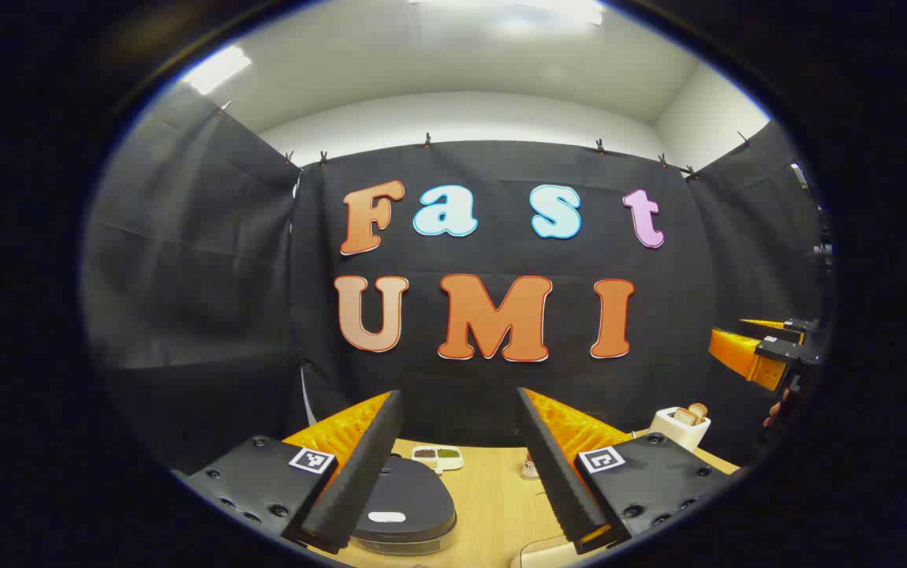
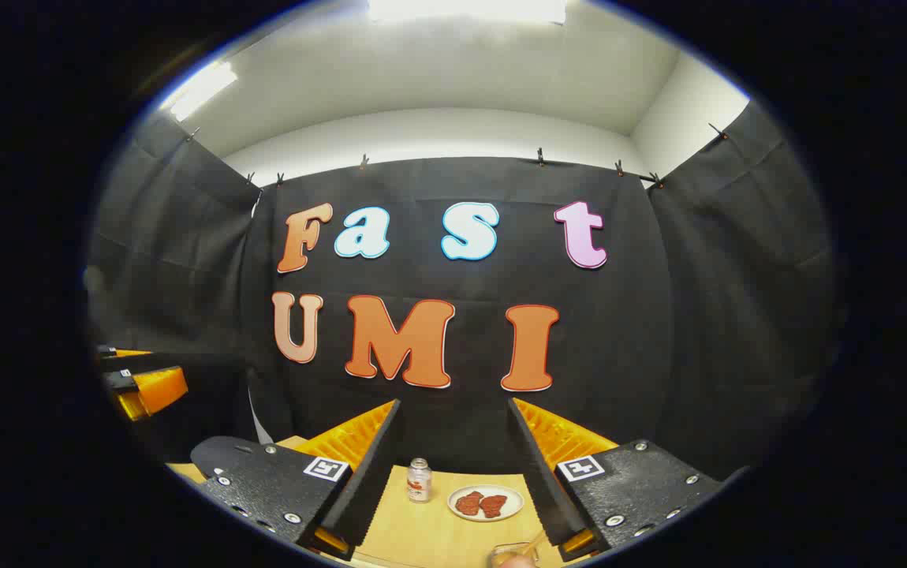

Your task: Close the left gripper, press the button to open the rice cooker; take a wooden spoon from the chopstick holder with the right hand, scoop a spoonful of rice and pour it into the rice cooker, then put the wooden spoon back into the chopstick holder.

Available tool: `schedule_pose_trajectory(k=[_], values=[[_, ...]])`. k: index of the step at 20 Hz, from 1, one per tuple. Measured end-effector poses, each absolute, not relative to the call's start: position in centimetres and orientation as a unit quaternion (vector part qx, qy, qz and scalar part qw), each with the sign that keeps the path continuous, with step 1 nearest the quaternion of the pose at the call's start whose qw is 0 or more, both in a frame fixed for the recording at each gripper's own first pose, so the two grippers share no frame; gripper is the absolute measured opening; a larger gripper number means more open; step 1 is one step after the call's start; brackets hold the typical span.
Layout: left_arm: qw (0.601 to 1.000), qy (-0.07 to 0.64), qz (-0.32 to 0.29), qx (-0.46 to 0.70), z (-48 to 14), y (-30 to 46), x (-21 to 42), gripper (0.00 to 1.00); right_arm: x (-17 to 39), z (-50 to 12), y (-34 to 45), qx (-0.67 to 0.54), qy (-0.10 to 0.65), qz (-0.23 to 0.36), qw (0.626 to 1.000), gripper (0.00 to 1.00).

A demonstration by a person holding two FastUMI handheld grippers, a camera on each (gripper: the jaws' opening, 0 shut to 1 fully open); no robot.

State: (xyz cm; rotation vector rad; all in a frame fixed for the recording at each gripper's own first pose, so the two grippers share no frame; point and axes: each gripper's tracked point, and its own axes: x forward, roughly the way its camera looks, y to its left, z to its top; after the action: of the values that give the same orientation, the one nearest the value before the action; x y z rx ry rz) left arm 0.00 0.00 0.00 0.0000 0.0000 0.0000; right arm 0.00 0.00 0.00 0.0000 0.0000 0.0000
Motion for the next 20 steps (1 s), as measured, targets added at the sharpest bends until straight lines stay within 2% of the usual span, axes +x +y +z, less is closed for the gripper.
schedule_pose_trajectory(k=[8, 9, 10, 11, 12, 13, 15, 17, 20], values=[[1.000, 0.004, -0.023, -0.012, 0.5, 2.2, 1.3, 0.96, 0.8, 2.1, 4.0, 0.007, -0.002, 0.002, 1.000, 0.81], [1.000, 0.003, -0.021, -0.012, 0.6, 2.1, 1.4, 0.99, 0.9, 1.7, 4.1, 0.007, 0.005, 0.008, 1.000, 0.83], [1.000, 0.003, -0.019, -0.013, 0.8, 1.9, 1.6, 0.99, 1.0, 1.4, 4.1, 0.006, 0.011, 0.013, 1.000, 0.89], [1.000, 0.004, -0.018, -0.012, 1.1, 1.6, 1.7, 0.99, 1.1, 1.3, 3.9, 0.006, 0.014, 0.014, 1.000, 0.88], [1.000, 0.003, -0.016, -0.009, 1.2, 1.3, 1.6, 0.99, 1.2, 1.2, 3.7, 0.005, 0.015, 0.015, 1.000, 0.97], [1.000, 0.000, -0.016, -0.003, 1.4, 0.9, 1.4, 0.99, 1.4, 1.3, 3.4, 0.004, 0.012, 0.015, 1.000, 0.93], [1.000, -0.003, -0.014, 0.012, 1.6, 0.0, 1.2, 0.99, 1.4, 1.3, 3.1, 0.001, 0.009, 0.015, 1.000, 0.93], [1.000, -0.002, -0.018, 0.022, 1.6, -1.0, 0.9, 0.94, 1.5, 0.9, 3.1, 0.010, 0.014, 0.024, 1.000, 0.93], [0.999, -0.010, -0.019, 0.031, 2.2, -2.0, 0.6, 0.96, 1.7, 0.9, 2.3, 0.018, 0.017, 0.022, 0.999, 0.93]])
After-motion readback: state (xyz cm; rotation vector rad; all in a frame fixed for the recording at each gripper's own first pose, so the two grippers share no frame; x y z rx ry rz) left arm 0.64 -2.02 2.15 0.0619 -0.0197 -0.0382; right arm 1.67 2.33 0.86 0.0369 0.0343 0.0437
